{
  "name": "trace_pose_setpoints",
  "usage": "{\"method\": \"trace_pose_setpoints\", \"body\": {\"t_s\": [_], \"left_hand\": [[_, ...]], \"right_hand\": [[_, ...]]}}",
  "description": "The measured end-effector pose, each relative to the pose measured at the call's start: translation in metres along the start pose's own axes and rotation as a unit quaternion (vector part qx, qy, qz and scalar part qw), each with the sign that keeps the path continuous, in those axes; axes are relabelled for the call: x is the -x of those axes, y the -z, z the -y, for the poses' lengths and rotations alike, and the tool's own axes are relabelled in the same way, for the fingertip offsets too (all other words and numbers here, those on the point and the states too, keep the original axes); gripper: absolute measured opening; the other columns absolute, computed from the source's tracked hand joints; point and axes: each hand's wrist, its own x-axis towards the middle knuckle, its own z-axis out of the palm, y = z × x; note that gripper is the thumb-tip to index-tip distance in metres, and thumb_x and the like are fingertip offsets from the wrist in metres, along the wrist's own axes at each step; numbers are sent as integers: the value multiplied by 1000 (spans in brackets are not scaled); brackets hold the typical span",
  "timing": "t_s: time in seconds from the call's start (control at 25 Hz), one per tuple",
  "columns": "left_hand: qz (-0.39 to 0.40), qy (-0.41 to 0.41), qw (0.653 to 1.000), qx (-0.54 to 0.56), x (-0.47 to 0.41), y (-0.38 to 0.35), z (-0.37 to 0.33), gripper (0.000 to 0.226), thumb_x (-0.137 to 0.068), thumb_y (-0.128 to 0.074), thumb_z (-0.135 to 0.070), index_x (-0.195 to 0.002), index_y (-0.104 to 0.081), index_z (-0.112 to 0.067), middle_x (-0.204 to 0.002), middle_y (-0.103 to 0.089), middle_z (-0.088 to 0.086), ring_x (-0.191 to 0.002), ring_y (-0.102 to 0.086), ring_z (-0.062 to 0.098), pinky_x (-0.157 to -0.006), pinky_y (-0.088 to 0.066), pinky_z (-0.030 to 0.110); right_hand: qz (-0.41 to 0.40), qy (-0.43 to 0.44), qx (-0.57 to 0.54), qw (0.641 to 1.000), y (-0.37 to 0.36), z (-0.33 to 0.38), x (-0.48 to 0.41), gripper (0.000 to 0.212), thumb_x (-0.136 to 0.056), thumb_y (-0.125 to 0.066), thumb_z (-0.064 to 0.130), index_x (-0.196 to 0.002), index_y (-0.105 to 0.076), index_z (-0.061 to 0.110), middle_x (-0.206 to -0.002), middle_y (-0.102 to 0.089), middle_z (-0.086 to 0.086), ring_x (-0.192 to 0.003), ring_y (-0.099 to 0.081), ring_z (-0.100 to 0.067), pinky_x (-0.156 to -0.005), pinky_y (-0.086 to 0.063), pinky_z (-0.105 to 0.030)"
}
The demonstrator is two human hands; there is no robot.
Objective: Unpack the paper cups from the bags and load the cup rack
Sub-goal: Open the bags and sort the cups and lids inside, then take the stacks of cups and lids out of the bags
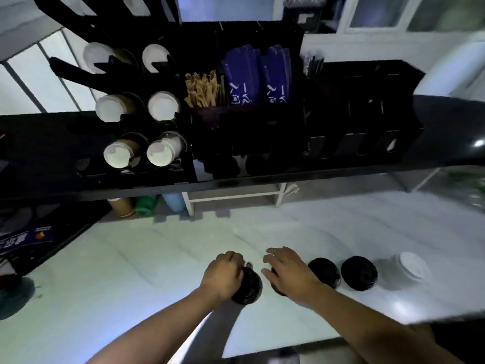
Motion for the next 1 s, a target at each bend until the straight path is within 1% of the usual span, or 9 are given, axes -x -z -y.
{"method": "trace_pose_setpoints", "body": {"t_s": [0.12,0.2,0.36,0.52,0.56,0.64,0.76,0.92,1.0], "left_hand": [[-18,-69,997,-26,-26,13,-43,33,-100,-40,-34,-123,-59,-20,-126,-60,2,-112,-57,28,-90,-47,36],[-14,-104,994,-37,-41,15,-76,34,-100,-41,-33,-128,-58,-21,-130,-59,2,-116,-56,27,-93,-47,36],[3,-185,981,-64,-59,2,-184,33,-99,-42,-32,-125,-59,-21,-128,-60,2,-114,-56,27,-92,-46,37],[4,-255,962,-93,-53,-29,-306,27,-98,-38,-33,-108,-60,-20,-113,-63,3,-103,-59,27,-79,-43,35],[3,-273,957,-95,-49,-39,-344,27,-98,-38,-33,-106,-60,-20,-112,-63,3,-103,-60,27,-79,-43,35],[-7,-307,947,-92,-35,-59,-421,30,-99,-38,-36,-113,-60,-22,-116,-63,1,-106,-60,27,-83,-46,37],[-24,-367,927,-78,-13,-90,-530,36,-99,-37,-41,-120,-61,-24,-121,-63,-2,-107,-60,24,-88,-50,37],[-9,-415,906,-90,9,-120,-633,43,-95,-32,-41,-120,-62,-24,-121,-64,0,-107,-60,26,-89,-49,37],[1,-431,896,-103,11,-128,-671,42,-95,-34,-40,-123,-61,-25,-123,-63,0,-110,-59,26,-90,-48,37]], "right_hand": [[-16,-118,5,993,27,-27,26,42,-95,-44,51,-115,-66,22,-129,-63,-7,-118,-61,-29,-105,-44,-40],[-8,-171,4,985,45,-47,53,46,-94,-40,52,-119,-64,22,-129,-62,-9,-116,-62,-33,-100,-48,-44],[-32,-287,9,957,77,-102,142,47,-100,-38,50,-141,-43,26,-141,-48,-3,-127,-50,-30,-103,-41,-41],[-48,-381,16,923,101,-154,246,52,-102,-35,52,-148,-34,28,-148,-43,-3,-131,-46,-28,-105,-39,-42],[-57,-404,14,913,110,-169,280,52,-102,-35,52,-148,-34,28,-148,-43,-3,-130,-46,-29,-104,-39,-42],[-83,-437,15,895,130,-200,352,50,-101,-38,49,-145,-37,26,-145,-46,-5,-128,-48,-32,-101,-40,-42],[-121,-486,14,866,152,-247,458,46,-100,-40,48,-139,-45,23,-136,-51,-8,-121,-52,-32,-98,-43,-40],[-148,-548,8,823,173,-292,557,43,-99,-41,50,-135,-47,26,-130,-53,-5,-118,-52,-29,-97,-43,-39],[-160,-566,5,809,181,-313,587,42,-100,-41,50,-135,-47,27,-130,-53,-3,-118,-52,-28,-97,-42,-39]]}}
